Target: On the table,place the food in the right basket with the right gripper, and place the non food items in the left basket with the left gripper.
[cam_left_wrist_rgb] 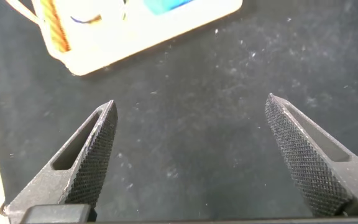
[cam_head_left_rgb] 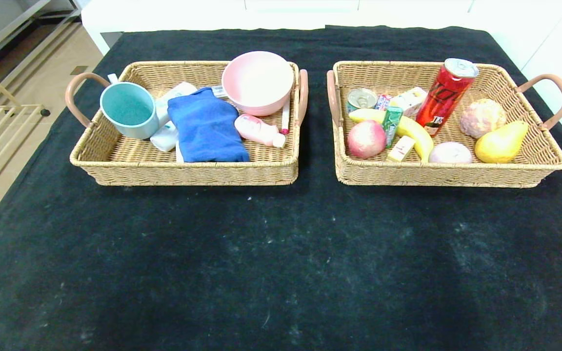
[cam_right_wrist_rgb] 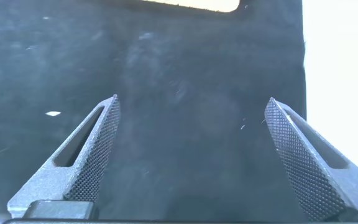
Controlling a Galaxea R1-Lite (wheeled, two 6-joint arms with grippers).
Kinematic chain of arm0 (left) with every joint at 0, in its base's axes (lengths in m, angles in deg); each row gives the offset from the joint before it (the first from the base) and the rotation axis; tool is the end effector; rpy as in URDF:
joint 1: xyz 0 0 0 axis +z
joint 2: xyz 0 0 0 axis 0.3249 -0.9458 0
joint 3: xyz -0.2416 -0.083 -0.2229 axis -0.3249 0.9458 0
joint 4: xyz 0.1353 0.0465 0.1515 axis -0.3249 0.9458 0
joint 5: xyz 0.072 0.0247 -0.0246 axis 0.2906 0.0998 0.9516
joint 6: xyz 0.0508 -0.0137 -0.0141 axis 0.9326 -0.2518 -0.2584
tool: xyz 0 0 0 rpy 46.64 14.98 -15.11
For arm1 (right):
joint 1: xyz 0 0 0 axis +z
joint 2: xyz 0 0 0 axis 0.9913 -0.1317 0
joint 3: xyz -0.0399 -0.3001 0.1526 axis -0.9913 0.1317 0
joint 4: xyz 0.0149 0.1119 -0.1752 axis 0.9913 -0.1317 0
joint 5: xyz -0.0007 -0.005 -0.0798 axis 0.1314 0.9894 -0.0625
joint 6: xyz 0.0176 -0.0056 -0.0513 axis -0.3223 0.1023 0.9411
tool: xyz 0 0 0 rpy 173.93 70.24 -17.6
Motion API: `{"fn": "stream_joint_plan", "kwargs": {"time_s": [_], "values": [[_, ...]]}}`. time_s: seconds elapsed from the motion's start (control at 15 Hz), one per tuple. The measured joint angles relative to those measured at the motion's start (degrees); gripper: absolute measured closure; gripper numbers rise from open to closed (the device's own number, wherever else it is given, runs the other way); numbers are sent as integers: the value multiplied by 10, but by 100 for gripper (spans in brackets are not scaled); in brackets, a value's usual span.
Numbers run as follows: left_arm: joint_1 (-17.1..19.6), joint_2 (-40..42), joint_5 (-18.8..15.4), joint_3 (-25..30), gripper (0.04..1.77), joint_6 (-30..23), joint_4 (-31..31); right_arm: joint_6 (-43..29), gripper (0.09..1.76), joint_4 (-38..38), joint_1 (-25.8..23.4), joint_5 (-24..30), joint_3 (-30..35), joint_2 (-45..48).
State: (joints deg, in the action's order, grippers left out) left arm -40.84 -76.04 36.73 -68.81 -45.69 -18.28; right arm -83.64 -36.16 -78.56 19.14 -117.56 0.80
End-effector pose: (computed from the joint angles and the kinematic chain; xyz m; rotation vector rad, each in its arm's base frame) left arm 0.0166 -0.0026 0.3104 0.2146 0.0871 -0.3226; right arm -0.0723 -0.0052 0.3043 -0.0383 0.1976 0.0650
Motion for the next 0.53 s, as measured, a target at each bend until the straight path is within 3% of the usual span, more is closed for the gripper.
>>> {"fn": "stream_joint_plan", "kwargs": {"time_s": [0.27,0.53], "values": [[34,53,-51,-20,9,1,53,-1,15,-9,-49,37,61,60],[121,97,-143,-29,9,7,66,-7,15,-7,-53,38,122,109]]}}
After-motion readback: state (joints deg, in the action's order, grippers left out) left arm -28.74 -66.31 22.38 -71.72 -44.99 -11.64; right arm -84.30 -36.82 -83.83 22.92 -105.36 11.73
